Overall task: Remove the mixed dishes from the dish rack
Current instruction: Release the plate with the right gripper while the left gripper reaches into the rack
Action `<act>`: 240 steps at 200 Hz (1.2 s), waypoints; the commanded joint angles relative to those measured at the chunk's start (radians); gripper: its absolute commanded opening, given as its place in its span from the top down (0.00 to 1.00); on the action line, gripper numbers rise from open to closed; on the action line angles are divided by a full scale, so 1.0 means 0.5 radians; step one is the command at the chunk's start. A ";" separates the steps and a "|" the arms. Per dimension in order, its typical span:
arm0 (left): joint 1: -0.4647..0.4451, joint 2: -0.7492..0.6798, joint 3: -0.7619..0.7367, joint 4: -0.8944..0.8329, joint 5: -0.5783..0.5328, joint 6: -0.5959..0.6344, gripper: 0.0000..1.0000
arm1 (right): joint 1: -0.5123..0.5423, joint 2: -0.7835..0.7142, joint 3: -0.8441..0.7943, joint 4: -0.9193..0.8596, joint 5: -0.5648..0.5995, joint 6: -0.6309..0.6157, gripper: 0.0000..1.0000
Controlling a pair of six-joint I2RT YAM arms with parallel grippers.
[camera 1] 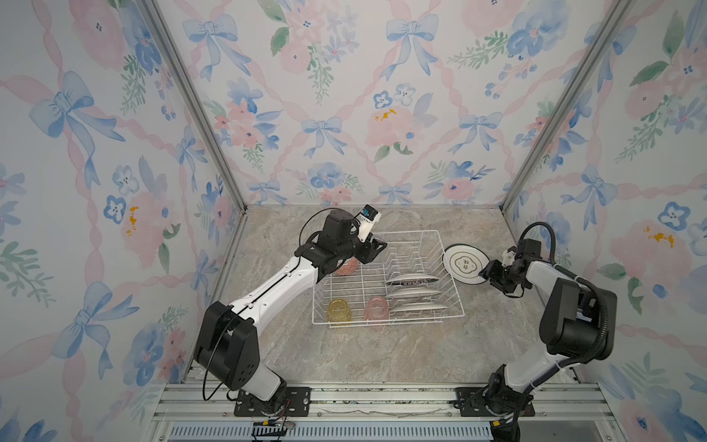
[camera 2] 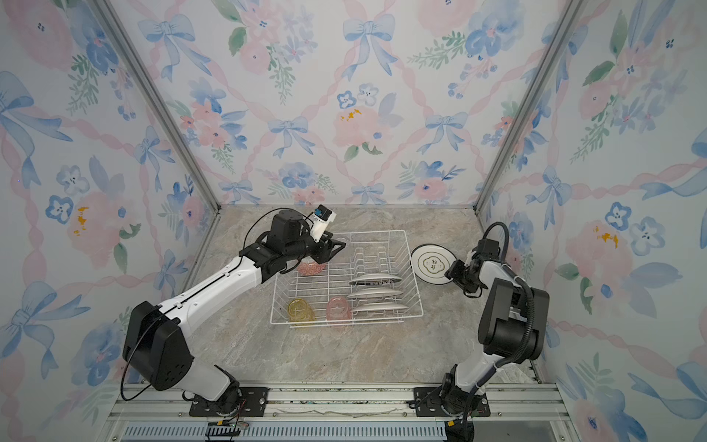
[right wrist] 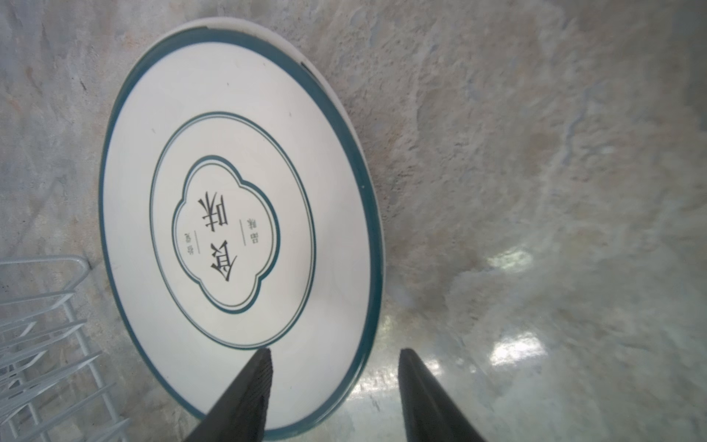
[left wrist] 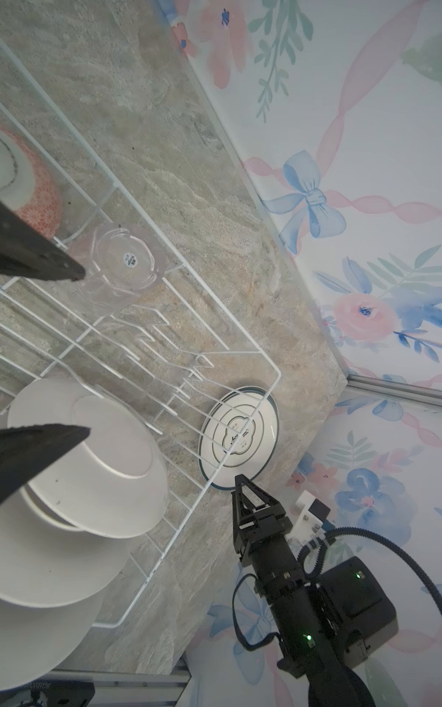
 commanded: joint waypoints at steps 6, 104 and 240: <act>-0.033 0.019 0.051 -0.109 -0.046 0.081 0.44 | 0.035 0.042 0.070 -0.032 0.041 -0.018 0.44; -0.352 0.076 0.198 -0.416 -0.242 0.376 0.37 | -0.013 -0.083 0.040 -0.058 0.113 -0.012 0.42; -0.757 0.333 0.344 -0.448 -0.671 0.929 0.44 | 0.074 -0.798 0.062 -0.165 0.013 0.010 0.41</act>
